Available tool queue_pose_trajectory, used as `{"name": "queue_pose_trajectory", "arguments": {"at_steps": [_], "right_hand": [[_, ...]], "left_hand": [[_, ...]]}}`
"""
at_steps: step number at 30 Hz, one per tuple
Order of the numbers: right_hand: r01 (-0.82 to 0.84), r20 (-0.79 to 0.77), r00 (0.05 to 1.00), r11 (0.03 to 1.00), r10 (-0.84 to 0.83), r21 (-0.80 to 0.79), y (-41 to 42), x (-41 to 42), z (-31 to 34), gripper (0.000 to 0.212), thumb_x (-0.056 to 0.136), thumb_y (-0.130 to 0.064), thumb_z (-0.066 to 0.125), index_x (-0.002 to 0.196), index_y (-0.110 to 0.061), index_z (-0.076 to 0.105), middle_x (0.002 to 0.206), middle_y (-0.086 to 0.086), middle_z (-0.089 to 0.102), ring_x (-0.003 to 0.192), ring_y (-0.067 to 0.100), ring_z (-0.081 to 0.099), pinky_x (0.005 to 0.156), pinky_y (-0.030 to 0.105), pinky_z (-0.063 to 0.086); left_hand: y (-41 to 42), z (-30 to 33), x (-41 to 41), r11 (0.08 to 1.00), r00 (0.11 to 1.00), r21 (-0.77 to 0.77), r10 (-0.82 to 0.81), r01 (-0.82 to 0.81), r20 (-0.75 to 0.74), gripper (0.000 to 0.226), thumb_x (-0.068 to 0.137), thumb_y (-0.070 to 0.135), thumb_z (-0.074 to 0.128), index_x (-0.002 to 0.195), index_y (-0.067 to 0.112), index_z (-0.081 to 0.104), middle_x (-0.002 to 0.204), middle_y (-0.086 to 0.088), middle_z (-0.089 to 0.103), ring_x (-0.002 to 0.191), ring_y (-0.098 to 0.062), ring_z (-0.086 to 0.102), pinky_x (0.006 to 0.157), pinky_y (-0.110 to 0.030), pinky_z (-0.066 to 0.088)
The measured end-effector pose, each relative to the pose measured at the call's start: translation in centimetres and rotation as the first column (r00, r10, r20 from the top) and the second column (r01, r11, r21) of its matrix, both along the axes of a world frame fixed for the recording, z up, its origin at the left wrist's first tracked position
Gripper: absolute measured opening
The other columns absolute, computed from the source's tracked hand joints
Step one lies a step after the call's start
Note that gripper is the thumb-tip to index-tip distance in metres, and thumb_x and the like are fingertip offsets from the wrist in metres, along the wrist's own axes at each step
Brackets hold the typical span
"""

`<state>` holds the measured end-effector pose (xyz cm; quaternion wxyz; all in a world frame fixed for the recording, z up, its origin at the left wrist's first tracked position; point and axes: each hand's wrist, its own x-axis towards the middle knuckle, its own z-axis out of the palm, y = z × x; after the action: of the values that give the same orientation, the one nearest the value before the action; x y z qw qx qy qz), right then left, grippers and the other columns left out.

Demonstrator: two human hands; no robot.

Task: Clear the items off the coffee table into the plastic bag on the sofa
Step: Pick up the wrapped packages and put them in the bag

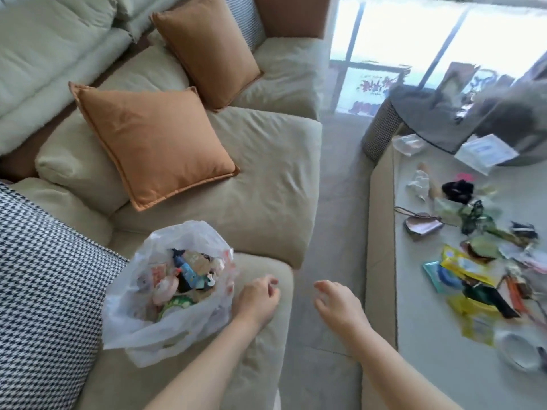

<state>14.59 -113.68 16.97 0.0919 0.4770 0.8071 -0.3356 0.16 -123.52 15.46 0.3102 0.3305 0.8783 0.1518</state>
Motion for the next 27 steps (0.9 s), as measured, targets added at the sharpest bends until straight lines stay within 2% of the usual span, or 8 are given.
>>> {"name": "queue_pose_trajectory", "arguments": {"at_steps": [2, 6, 9, 14, 20, 23, 27], "right_hand": [[0.021, 0.022, 1.0, 0.999, -0.022, 0.04, 1.1, 4.0, 0.0, 0.035, 0.09, -0.026, 0.049, 0.124, -0.024, 0.055, 0.124, 0.0, 0.06, 0.119, 0.022, 0.051, 0.095, 0.032, 0.042], [0.153, -0.012, 0.988, 0.987, -0.153, 0.043, 2.4, 13.1, -0.4, 0.025, 0.09, -0.026, 0.049, 0.112, -0.02, 0.061, 0.116, 0.001, 0.065, 0.113, 0.022, 0.056, 0.091, 0.032, 0.044], [0.244, -0.033, 0.97, 0.969, -0.242, 0.045, 2.9, 20.5, -0.6, 0.022, 0.09, -0.026, 0.05, 0.105, -0.019, 0.064, 0.11, 0.002, 0.068, 0.108, 0.024, 0.059, 0.089, 0.034, 0.046], [0.391, -0.005, 0.92, 0.92, -0.391, 0.042, 3.6, 33.1, -0.5, 0.026, 0.091, -0.026, 0.049, 0.114, -0.021, 0.061, 0.116, -0.001, 0.065, 0.113, 0.019, 0.057, 0.094, 0.032, 0.042], [0.611, 0.025, 0.792, 0.792, -0.611, -0.007, 3.9, 45.6, -1.1, 0.028, 0.094, -0.026, 0.045, 0.118, -0.019, 0.058, 0.118, -0.001, 0.063, 0.111, 0.018, 0.057, 0.094, 0.031, 0.042], [0.706, 0.033, 0.708, 0.706, -0.706, -0.047, 3.8, 49.6, -1.6, 0.027, 0.095, -0.026, 0.043, 0.117, -0.018, 0.057, 0.118, 0.001, 0.063, 0.109, 0.022, 0.058, 0.095, 0.035, 0.045], [0.8, 0.032, 0.599, 0.596, -0.8, -0.071, 4.1, 53.2, -3.1, 0.026, 0.094, -0.026, 0.044, 0.116, -0.02, 0.058, 0.117, 0.0, 0.064, 0.107, 0.02, 0.059, 0.09, 0.031, 0.046]], "left_hand": [[2.1, -0.4, 3.7, 0.997, 0.998, -0.017, -0.069, 0.069, 0.007, 0.028, 0.091, 0.031, 0.048, 0.114, 0.024, 0.063, 0.117, -0.002, 0.067, 0.11, -0.023, 0.061, 0.088, -0.028, 0.049], [5.0, -0.6, 11.9, 0.986, 0.987, -0.056, -0.151, 0.155, 0.062, 0.028, 0.089, 0.038, 0.049, 0.11, 0.027, 0.064, 0.114, 0.003, 0.068, 0.109, -0.02, 0.062, 0.087, -0.028, 0.05], [6.8, -0.5, 18.6, 0.961, 0.964, -0.078, -0.263, 0.266, 0.048, 0.029, 0.089, 0.042, 0.047, 0.109, 0.028, 0.064, 0.114, 0.005, 0.068, 0.11, -0.017, 0.061, 0.086, -0.026, 0.047], [9.7, 0.1, 30.3, 0.904, 0.913, -0.127, -0.404, 0.407, 0.056, 0.029, 0.09, 0.044, 0.044, 0.107, 0.031, 0.063, 0.115, 0.009, 0.066, 0.108, -0.013, 0.06, 0.085, -0.026, 0.045], [12.5, 0.2, 42.2, 0.852, 0.857, -0.103, -0.502, 0.513, 0.111, 0.03, 0.093, 0.04, 0.042, 0.11, 0.027, 0.064, 0.116, 0.009, 0.065, 0.105, -0.015, 0.061, 0.083, -0.027, 0.048], [13.4, -0.3, 46.3, 0.819, 0.824, -0.112, -0.546, 0.563, 0.151, 0.03, 0.095, 0.041, 0.043, 0.111, 0.027, 0.063, 0.117, 0.007, 0.065, 0.106, -0.018, 0.061, 0.082, -0.027, 0.047], [15.6, -2.1, 50.1, 0.765, 0.774, -0.129, -0.609, 0.631, 0.17, 0.027, 0.094, 0.041, 0.045, 0.107, 0.029, 0.065, 0.116, 0.007, 0.066, 0.107, -0.018, 0.061, 0.083, -0.027, 0.048]]}}
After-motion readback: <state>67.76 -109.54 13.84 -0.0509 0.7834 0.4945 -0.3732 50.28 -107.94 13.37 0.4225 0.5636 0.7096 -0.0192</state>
